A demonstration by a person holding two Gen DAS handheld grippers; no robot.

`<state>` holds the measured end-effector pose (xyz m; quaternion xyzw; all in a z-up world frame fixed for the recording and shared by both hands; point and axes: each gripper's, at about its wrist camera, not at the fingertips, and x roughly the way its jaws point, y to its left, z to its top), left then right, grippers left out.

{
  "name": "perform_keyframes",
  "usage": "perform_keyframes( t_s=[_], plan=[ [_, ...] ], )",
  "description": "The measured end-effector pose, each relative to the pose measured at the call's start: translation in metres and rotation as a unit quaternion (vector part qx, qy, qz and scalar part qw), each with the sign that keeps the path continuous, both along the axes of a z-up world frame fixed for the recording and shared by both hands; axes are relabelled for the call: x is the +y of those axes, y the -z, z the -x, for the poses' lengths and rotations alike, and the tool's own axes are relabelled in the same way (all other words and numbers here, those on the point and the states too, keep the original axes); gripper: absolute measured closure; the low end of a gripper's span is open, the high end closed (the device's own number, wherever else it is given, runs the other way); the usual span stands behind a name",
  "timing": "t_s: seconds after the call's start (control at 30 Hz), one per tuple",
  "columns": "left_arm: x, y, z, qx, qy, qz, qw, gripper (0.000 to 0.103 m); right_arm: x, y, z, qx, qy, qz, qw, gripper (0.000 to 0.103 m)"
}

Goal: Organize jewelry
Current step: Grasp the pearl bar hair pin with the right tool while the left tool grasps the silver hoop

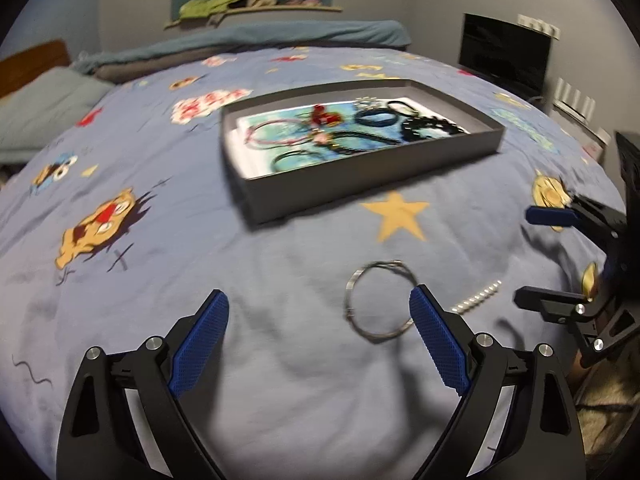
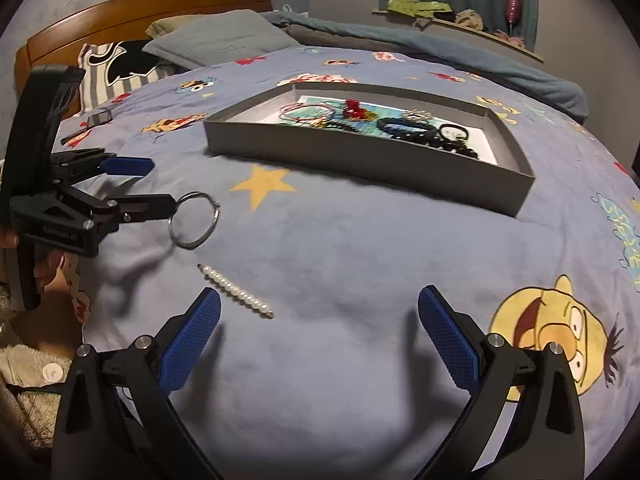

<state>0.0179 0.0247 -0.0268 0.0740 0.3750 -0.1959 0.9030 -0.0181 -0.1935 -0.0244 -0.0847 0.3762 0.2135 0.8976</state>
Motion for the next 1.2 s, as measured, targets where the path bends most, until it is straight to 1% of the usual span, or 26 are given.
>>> perform_keyframes(
  t_s=[0.1, 0.13, 0.2, 0.23, 0.3, 0.33, 0.5, 0.53, 0.63, 0.73, 0.8, 0.83, 0.87, 0.93, 0.97, 1.07, 1.2],
  plan=[
    [-0.013, 0.003, 0.009, -0.023, 0.028, -0.012, 0.9993, 0.016, 0.001, 0.002, 0.001, 0.001, -0.006, 0.003, 1.0, 0.005],
    [-0.018, 0.006, 0.012, -0.033, 0.037, -0.027, 0.9984, 0.018, 0.001, 0.001, 0.001, 0.001, -0.008, 0.002, 1.0, 0.005],
    [-0.023, 0.011, 0.013, -0.038, 0.04, -0.048, 0.9973, 0.02, 0.002, 0.001, 0.001, 0.002, -0.013, -0.003, 1.0, 0.006],
    [-0.024, 0.013, 0.013, -0.038, 0.04, -0.051, 0.9972, 0.021, 0.004, 0.001, 0.001, 0.0, -0.018, -0.004, 1.0, 0.007],
    [-0.023, 0.014, 0.012, -0.033, 0.036, -0.043, 0.9978, 0.021, 0.011, 0.0, 0.002, -0.003, -0.03, -0.001, 1.0, 0.016],
    [-0.022, 0.014, 0.011, -0.031, 0.035, -0.038, 0.9982, 0.021, 0.015, 0.001, 0.003, -0.005, -0.04, 0.001, 0.999, 0.017],
    [-0.014, 0.01, 0.01, -0.024, 0.031, -0.02, 0.999, 0.021, 0.038, 0.007, 0.006, -0.017, -0.084, 0.03, 0.996, 0.033],
    [-0.013, 0.009, 0.009, -0.022, 0.029, -0.016, 0.9992, 0.021, 0.04, 0.008, 0.006, -0.018, -0.09, 0.035, 0.995, 0.034],
    [-0.008, 0.01, 0.007, -0.014, 0.027, -0.006, 0.9995, 0.021, 0.05, 0.016, 0.005, -0.018, -0.105, 0.056, 0.993, 0.044],
    [-0.006, 0.009, 0.006, -0.012, 0.028, -0.001, 0.9995, 0.021, 0.051, 0.019, 0.004, -0.015, -0.113, 0.056, 0.992, 0.056],
    [-0.006, 0.009, 0.007, -0.012, 0.03, -0.002, 0.9995, 0.021, 0.05, 0.02, 0.003, -0.013, -0.115, 0.055, 0.992, 0.075],
    [-0.007, 0.01, 0.007, -0.011, 0.032, -0.003, 0.9994, 0.021, 0.049, 0.019, 0.003, -0.011, -0.114, 0.056, 0.992, 0.079],
    [-0.008, 0.01, 0.007, -0.011, 0.034, -0.004, 0.9994, 0.021, 0.047, 0.019, 0.003, -0.01, -0.115, 0.055, 0.992, 0.087],
    [-0.008, 0.011, 0.007, -0.011, 0.037, -0.005, 0.9993, 0.021, 0.044, 0.016, 0.004, -0.008, -0.114, 0.051, 0.992, 0.09],
    [-0.009, 0.011, 0.008, -0.011, 0.038, -0.004, 0.9992, 0.021, 0.041, 0.014, 0.004, -0.007, -0.112, 0.046, 0.993, 0.097],
    [-0.012, 0.011, 0.01, -0.011, 0.048, 0.0, 0.9988, 0.021, 0.03, 0.008, 0.005, -0.005, -0.1, 0.029, 0.995, 0.097],
    [-0.024, 0.014, 0.012, -0.027, 0.061, -0.015, 0.9977, 0.023, 0.01, -0.001, 0.004, -0.011, -0.067, 0.009, 0.998, 0.097]
  ],
)
